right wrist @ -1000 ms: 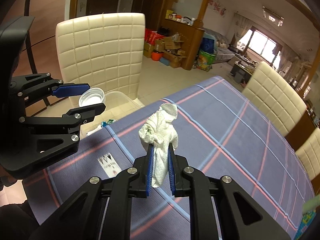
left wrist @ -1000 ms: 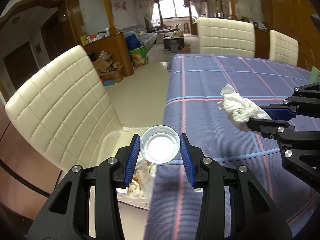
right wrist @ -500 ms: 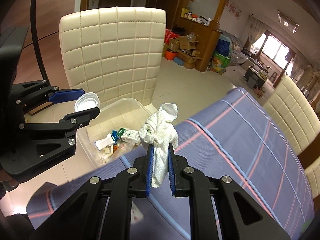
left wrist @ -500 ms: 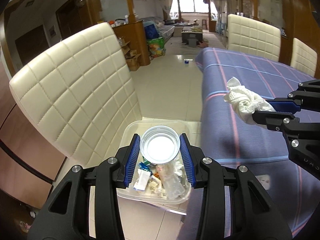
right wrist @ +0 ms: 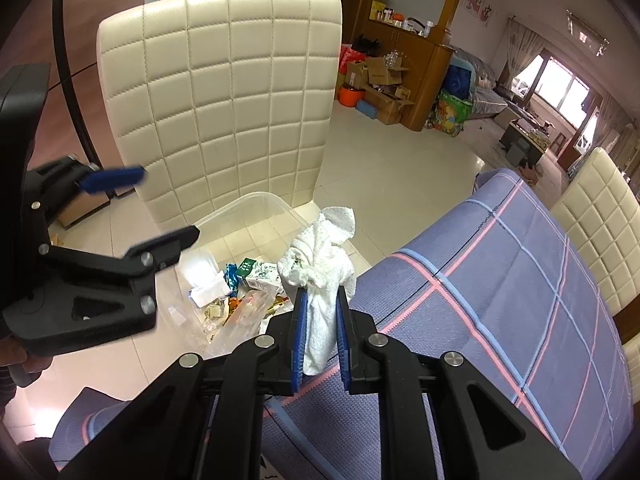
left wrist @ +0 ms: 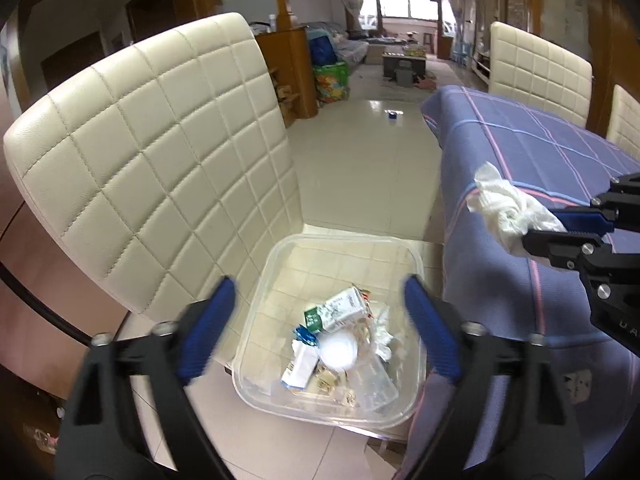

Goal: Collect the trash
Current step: 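Open the left tool to drop the cap while the right tool drops the tissue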

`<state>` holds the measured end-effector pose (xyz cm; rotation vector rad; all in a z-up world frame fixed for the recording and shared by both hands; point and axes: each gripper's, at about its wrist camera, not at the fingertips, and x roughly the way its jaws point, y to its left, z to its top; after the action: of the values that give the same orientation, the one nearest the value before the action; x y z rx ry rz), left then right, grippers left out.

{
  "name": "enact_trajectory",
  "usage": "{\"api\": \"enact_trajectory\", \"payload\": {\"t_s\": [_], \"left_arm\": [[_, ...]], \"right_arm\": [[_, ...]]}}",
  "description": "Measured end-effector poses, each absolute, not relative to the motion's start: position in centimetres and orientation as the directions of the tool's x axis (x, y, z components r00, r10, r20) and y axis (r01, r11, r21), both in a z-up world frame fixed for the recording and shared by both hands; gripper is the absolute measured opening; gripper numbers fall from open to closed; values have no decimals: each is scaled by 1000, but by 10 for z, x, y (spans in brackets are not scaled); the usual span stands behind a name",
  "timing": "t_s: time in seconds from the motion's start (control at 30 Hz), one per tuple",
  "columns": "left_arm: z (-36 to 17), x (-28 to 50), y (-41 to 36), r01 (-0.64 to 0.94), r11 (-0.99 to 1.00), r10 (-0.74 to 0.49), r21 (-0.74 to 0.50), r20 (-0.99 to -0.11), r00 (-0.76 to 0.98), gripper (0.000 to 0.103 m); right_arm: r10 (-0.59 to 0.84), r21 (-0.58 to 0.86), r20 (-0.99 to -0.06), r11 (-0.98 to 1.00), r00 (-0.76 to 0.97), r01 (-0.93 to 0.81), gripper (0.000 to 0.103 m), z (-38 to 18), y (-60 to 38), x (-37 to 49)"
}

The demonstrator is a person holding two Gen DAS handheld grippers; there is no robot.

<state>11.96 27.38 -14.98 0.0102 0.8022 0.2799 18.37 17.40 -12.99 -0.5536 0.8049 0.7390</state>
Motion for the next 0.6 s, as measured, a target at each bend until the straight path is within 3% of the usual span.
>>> {"api": "enact_trajectory", "payload": {"t_s": [0.6], "left_arm": [[-161, 102, 286, -250, 961, 253, 114, -722, 644, 88]], "right_arm": [[382, -177, -806, 574, 453, -799, 14, -138, 196, 174]]}}
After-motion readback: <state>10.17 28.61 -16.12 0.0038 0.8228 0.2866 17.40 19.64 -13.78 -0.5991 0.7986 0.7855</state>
